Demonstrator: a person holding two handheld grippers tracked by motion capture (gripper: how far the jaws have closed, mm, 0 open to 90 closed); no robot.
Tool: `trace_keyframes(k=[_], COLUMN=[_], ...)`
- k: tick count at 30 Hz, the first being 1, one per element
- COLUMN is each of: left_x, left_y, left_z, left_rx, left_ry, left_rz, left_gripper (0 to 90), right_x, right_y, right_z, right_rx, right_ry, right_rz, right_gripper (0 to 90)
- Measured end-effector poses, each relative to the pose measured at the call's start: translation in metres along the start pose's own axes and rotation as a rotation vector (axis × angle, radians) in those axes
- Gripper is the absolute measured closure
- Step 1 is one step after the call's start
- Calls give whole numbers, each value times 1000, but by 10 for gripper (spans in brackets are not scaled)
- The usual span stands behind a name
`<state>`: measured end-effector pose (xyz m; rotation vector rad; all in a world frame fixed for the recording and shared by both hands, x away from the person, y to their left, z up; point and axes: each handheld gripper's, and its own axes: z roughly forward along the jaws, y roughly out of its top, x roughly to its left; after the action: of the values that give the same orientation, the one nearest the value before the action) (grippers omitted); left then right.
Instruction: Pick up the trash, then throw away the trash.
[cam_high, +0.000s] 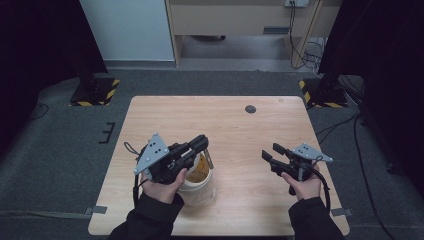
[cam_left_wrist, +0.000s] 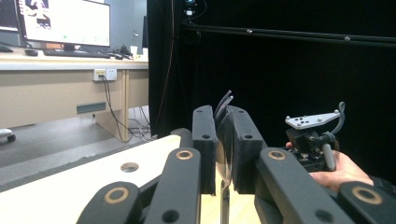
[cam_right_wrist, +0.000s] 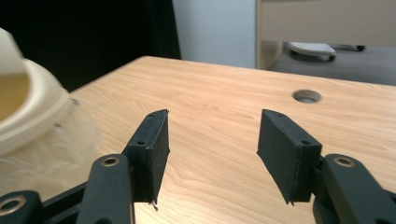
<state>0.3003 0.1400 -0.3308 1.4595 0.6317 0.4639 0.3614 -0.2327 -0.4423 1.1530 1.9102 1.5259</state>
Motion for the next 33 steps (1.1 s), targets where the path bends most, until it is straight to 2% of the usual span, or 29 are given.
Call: trace_keyframes(k=[2, 3, 7, 10, 12, 20, 33], left_x=[2, 2, 5, 7, 9, 14, 15], left_y=[1, 1, 1, -2, -5, -14, -32], left_z=[-4, -6, -10, -12, -14, -14, -5], left_rx=[1, 0, -3, -3, 11, 39, 103], left_ry=[-1, 0, 3, 7, 16, 27, 29], left_rz=[4, 9, 16, 14, 30, 33, 47], left_gripper=[823, 823, 823, 823, 823, 823, 823], right_x=[-2, -6, -12, -15, -17, -18, -18], right_y=[-2, -5, -11, -13, -14, -17, -20], right_z=[0, 1, 2, 2, 1, 3, 5], right_rx=[7, 32, 69, 70, 81, 96, 109], right_ry=[-10, -33, -70, -82, -90, -95, -87], right_rz=[-1, -11, -27, -20, -18, -27, -35], right_gripper=[427, 419, 416, 413, 411, 404, 403])
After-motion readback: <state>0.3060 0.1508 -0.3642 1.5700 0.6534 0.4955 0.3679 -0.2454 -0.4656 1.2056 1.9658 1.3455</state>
